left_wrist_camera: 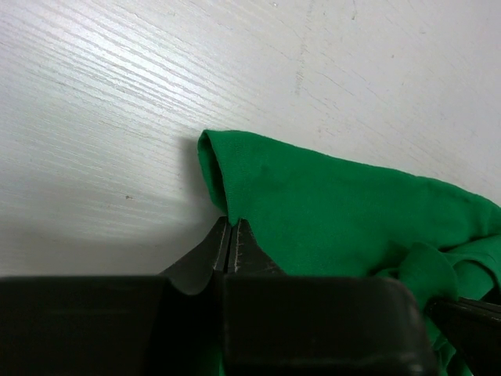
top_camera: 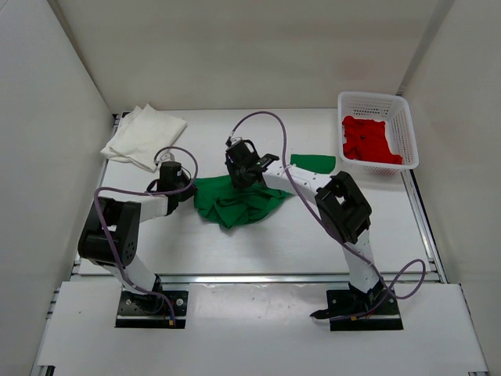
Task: Fold and stack the t-shirts
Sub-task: Flatten out the tshirt
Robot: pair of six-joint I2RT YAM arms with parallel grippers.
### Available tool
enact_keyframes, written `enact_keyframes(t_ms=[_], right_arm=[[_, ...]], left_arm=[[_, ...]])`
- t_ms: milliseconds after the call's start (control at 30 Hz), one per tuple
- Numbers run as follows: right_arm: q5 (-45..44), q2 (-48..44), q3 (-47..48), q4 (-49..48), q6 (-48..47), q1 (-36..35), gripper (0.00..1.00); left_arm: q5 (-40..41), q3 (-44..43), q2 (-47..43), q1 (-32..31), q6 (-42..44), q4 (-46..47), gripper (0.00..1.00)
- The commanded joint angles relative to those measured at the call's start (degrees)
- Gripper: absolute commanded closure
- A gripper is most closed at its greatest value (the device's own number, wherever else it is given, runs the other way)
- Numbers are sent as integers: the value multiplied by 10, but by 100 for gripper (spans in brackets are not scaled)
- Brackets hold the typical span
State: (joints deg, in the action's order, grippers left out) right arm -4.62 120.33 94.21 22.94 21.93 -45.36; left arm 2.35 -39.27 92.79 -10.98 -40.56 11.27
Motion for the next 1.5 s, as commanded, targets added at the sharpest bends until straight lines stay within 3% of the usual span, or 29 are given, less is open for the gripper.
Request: enact_keyframes(t_ms=[0,233,333,567,633,733,933,1167,1267,1400,1467], right_arm=[[-22,-44,-12,-8,4,-2,99],[-40,-263,-124,-39,-18,55,100],[-9,-387,-234,-46,15,116,100],[70,-680,-491,-23,67,296,100],[92,-735,-565,-5,60,380,100],[140,-789,-629,-2,63,451,97],[149,-728,-608,-55,94,451,100],[104,-622,-572,-134,144,429,100],[88,-555,-560,-177,158,448,100],[105,-484,-533,-238,189,491,100],[110,-457,-500,-239,179,492,100]], left_arm=[[-9,-10,-11,6,-3,17,100],[-44,-35,-62,32,-26,3,100],[-60,-37,-111,53,-42,-5,100],[-41,-5,-216,96,-36,-48,100],[-38,2,-232,105,-31,-63,100],[-35,2,-261,105,-21,-79,100],[5,-44,-285,56,-1,-113,100],[46,-180,-237,33,37,-158,100],[71,-250,-155,-10,53,-157,100],[90,-444,-2,-63,80,-222,100],[103,-515,81,-80,97,-273,92]])
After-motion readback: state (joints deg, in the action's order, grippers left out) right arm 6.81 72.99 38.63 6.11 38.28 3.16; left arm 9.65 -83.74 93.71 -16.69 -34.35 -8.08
